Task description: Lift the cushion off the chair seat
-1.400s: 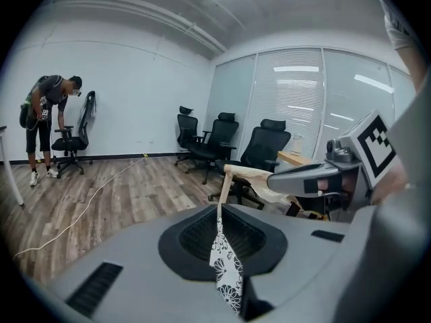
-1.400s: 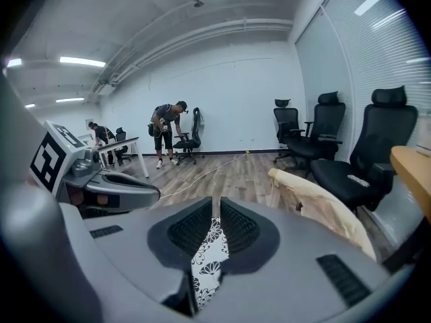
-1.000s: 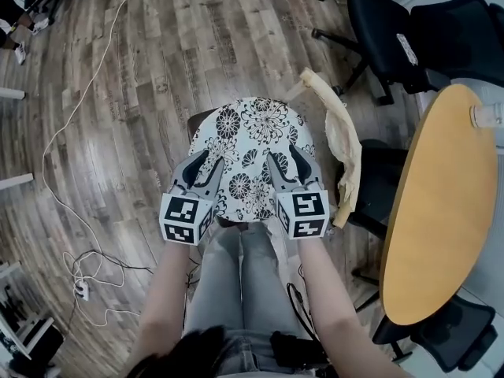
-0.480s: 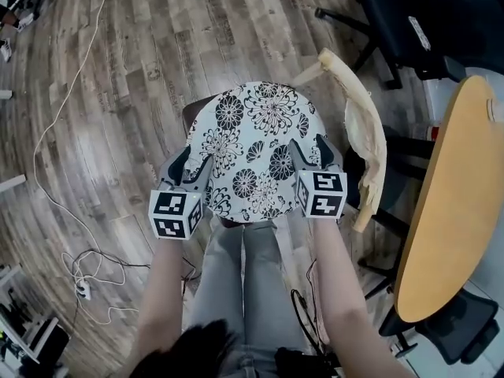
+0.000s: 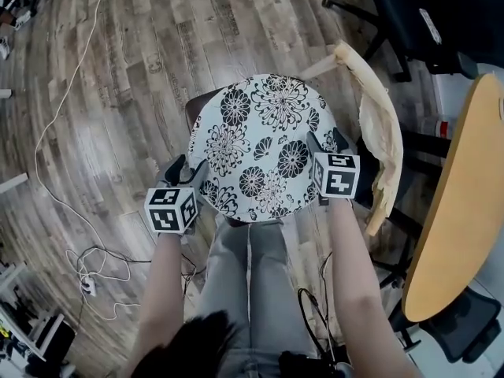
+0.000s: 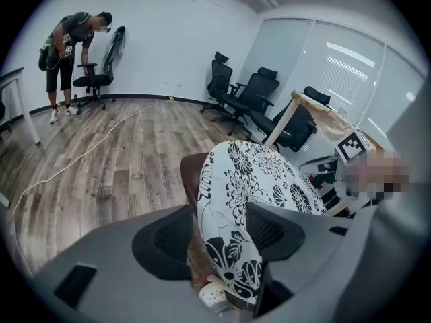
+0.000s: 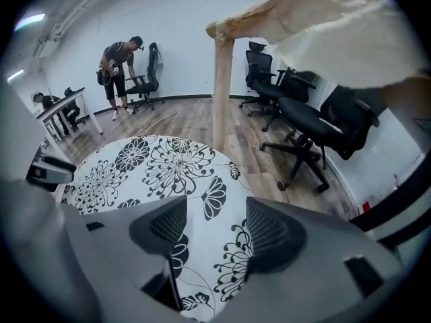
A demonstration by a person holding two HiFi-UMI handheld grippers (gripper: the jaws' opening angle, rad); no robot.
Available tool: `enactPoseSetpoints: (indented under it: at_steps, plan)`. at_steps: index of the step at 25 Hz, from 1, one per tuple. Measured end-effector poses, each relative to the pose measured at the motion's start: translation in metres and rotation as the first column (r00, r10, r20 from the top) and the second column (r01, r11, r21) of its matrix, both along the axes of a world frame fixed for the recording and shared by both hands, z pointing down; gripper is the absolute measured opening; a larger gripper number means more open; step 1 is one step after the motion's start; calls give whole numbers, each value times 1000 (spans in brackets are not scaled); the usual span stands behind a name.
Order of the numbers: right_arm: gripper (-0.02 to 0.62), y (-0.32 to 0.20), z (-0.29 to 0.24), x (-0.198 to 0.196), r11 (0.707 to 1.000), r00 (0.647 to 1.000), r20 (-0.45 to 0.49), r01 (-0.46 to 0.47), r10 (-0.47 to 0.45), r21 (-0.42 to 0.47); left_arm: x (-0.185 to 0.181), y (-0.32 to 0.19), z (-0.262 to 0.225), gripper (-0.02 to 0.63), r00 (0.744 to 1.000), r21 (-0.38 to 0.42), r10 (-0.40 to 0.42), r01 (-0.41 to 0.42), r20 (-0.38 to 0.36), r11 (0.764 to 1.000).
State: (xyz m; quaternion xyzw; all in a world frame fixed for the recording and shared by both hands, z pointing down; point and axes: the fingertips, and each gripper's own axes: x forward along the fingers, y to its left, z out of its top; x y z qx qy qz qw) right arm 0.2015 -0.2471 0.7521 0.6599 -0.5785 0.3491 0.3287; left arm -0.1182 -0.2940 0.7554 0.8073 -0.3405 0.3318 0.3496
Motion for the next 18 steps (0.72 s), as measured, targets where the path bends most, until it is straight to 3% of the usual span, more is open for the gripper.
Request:
enactPoseSetpoints:
  at_steps: [7,8,10,14,18]
  plan:
    - [295,8,22,19,997,1000,-1,-19,19,-81,0,17,27,238,999,-117,-32,29,-23,993]
    - [298,10,25,24,995,1000,-1,-27,27,-93,0,18,28,201,999,-117,-32,29,-19,993]
    - [305,12,31,32,992,999,8,-43,44,-115,0,19,28,65,1000,-101,-29,29,-3,994]
    - [313,15,41,39,988,995,58,-70,79,-141,0,18,28,29,1000,-79,-24,25,9,997]
    - [324,15,48,40,989,991,113,-57,73,-138,-5,15,29,23,997,-58,-71,73,35,996]
